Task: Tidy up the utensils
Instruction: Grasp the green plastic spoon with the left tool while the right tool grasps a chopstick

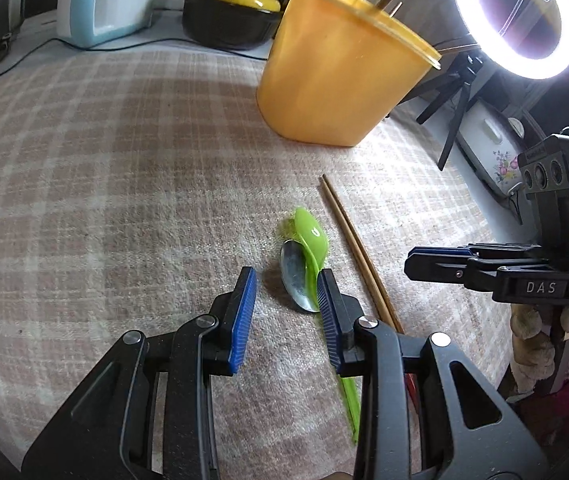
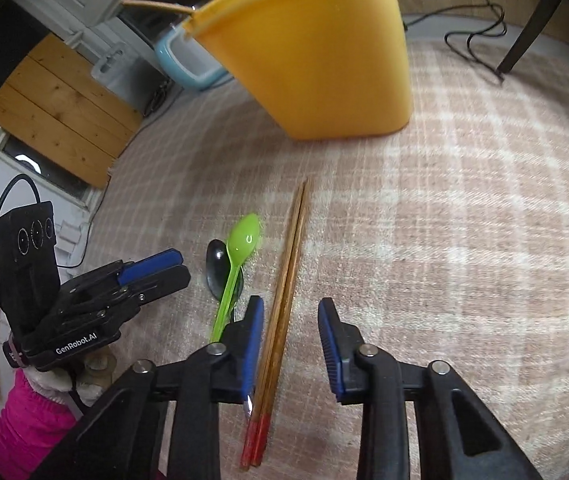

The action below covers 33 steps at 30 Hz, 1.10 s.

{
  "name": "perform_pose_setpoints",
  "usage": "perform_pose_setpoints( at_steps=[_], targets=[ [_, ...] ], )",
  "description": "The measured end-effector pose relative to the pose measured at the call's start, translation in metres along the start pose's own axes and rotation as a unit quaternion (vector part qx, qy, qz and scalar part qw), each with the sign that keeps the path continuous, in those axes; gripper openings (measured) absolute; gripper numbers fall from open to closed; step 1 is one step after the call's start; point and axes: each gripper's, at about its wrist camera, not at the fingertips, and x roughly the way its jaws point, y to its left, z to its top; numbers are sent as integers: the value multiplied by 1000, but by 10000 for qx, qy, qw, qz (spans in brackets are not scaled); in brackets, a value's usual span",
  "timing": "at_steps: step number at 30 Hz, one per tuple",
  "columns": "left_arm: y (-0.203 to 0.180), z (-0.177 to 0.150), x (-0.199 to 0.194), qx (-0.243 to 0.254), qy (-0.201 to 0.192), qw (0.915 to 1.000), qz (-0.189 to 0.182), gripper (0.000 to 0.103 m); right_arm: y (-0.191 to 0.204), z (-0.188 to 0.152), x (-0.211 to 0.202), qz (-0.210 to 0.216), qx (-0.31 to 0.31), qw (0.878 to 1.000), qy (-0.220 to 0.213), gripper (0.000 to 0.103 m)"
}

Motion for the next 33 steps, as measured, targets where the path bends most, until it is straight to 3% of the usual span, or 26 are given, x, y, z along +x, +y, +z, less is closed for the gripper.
perform_pose_setpoints(
  at_steps=[13,23,27,33],
  targets=[
    [4,1,15,32,107,9999,-77,31,17,14,33,-488,-176,9976,452,12],
    [2,3,19,115,16,9999,-63,31,21,25,46,-563,-191,9962,633,11],
    [0,2,22,165,58,9998,-36,13,17,26,43,-648,-239,9949,730,7],
    [-5,2,26,266,4,9996,-17,13,21,30,46,-838,-336,9930,766,9]
  ],
)
